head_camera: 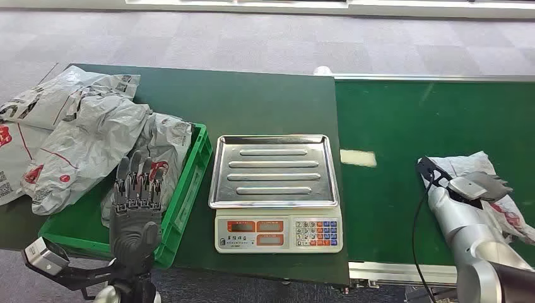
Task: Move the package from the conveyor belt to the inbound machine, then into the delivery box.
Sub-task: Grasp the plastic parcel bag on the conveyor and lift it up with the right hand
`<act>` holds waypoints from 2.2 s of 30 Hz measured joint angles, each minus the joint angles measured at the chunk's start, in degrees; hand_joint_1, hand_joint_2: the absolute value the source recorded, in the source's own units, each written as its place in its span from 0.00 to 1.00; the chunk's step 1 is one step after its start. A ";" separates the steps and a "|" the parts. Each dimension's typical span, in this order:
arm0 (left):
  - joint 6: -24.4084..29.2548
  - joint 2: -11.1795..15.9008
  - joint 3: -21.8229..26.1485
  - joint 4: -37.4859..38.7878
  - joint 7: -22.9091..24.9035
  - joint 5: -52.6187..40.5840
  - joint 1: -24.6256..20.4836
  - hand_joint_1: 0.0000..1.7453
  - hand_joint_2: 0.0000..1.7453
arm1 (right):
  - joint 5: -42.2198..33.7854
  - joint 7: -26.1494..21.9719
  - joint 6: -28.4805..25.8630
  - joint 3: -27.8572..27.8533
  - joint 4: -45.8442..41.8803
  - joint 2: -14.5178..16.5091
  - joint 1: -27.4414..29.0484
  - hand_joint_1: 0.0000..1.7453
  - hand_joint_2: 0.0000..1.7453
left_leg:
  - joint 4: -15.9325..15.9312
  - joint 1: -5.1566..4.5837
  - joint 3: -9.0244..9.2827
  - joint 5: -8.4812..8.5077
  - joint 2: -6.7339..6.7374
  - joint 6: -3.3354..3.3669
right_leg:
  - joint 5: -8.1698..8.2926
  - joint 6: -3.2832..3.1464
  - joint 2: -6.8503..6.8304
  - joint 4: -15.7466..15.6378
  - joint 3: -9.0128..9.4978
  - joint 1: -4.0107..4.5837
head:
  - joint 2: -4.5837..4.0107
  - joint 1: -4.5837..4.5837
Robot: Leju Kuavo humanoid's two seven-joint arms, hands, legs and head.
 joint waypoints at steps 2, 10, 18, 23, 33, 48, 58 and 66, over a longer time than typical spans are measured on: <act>0.00 0.00 0.02 0.08 -0.04 -0.11 -0.01 0.00 1.00 | -0.09 0.00 0.28 -0.25 0.01 0.00 -0.06 0.00 1.00 | 0.00 0.00 0.00 0.00 0.00 0.00 | 0.00 0.00 0.00 0.00 0.00 0.00 | 0.00 0.00; -0.26 0.01 0.11 1.05 -0.82 -0.47 -0.52 0.00 1.00 | -4.37 -1.50 2.79 -3.89 0.33 0.17 -0.34 0.00 1.00 | 0.00 0.00 0.00 0.00 -0.01 0.00 | 0.00 0.00 -0.02 0.00 0.00 0.00 | 0.00 0.00; -0.43 0.04 0.20 1.73 -1.16 -0.61 -1.14 0.00 1.00 | -5.81 -4.81 4.22 -7.03 0.58 0.44 -0.35 0.00 1.00 | 0.00 0.00 0.00 0.00 -0.01 0.00 | 0.00 0.00 -0.02 0.00 0.01 0.00 | 0.00 0.00; -0.61 0.04 0.28 1.82 -1.20 -0.67 -1.19 0.00 1.00 | -6.73 -7.32 4.98 -9.21 0.86 0.55 -0.35 0.00 1.00 | 0.00 0.00 0.00 0.00 -0.01 0.00 | 0.00 0.00 -0.02 0.00 0.01 0.00 | 0.00 0.00; -0.45 0.04 1.27 1.12 -0.91 -1.13 -1.19 0.00 1.00 | -6.81 -13.12 5.90 -10.90 1.03 1.18 0.00 1.00 1.00 | 0.00 0.00 0.02 0.00 0.00 0.00 | 0.00 0.00 0.01 0.00 0.01 0.01 | 0.00 0.00; 0.35 0.01 1.75 -1.72 0.53 -1.52 -1.21 0.00 1.00 | -7.09 -16.11 2.72 -11.22 -0.03 2.71 2.20 1.00 1.00 | 0.00 0.01 0.03 0.00 -0.01 0.00 | 0.00 0.01 -0.04 0.00 0.05 0.01 | 0.00 0.00; 2.76 -0.02 2.14 -5.27 2.89 -0.41 -1.06 0.00 1.00 | -5.03 -14.68 -11.73 -11.22 -8.28 4.61 3.87 1.00 1.00 | 0.00 0.00 -0.02 0.01 -0.03 0.00 | 0.00 0.01 -0.05 0.00 0.02 0.01 | 0.00 0.00; 2.83 -0.09 2.55 -6.45 3.04 0.69 -1.34 0.00 1.00 | -3.77 -26.32 -20.94 -8.46 -30.71 11.15 7.38 1.00 1.00 | -0.05 -0.01 -0.10 0.03 0.10 -0.05 | 0.02 -0.02 0.15 0.05 -0.10 0.06 | 0.00 0.01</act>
